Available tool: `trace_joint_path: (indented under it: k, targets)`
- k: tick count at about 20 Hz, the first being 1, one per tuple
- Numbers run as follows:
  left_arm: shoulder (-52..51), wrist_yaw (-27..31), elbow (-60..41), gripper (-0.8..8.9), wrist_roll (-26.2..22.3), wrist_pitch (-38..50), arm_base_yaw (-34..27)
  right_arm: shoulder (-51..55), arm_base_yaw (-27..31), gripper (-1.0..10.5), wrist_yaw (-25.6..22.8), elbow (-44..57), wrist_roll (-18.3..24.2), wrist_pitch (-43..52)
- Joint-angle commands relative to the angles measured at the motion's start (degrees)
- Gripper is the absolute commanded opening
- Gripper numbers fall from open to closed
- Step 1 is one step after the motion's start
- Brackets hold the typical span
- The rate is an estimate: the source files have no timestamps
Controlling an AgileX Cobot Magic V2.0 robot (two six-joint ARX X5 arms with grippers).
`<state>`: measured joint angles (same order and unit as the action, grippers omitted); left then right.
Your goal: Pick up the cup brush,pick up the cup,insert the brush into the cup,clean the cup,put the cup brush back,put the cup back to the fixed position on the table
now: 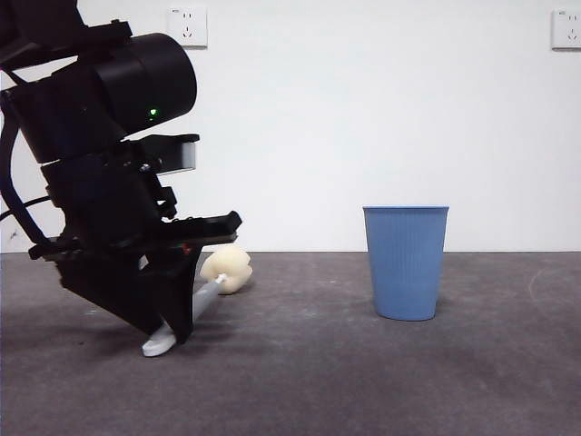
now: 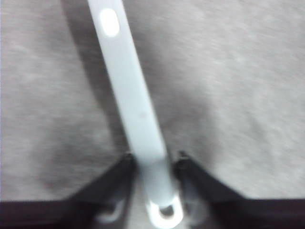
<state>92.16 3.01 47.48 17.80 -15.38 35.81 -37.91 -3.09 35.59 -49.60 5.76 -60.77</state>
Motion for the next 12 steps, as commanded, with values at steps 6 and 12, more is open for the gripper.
trace_joint_path:
  k: [6, 12]
  targets:
    - [-2.49, -0.28, -0.07, -0.08, -0.02, -2.43, 0.48, -0.7, -0.09, 6.6, 0.13, -0.17, -2.93, 0.31]
    - [-14.78, -0.28, -0.04, -0.08, -1.57, -7.26, 0.48, -5.46, -2.29, 6.5, 0.44, 0.04, -4.5, 6.47]
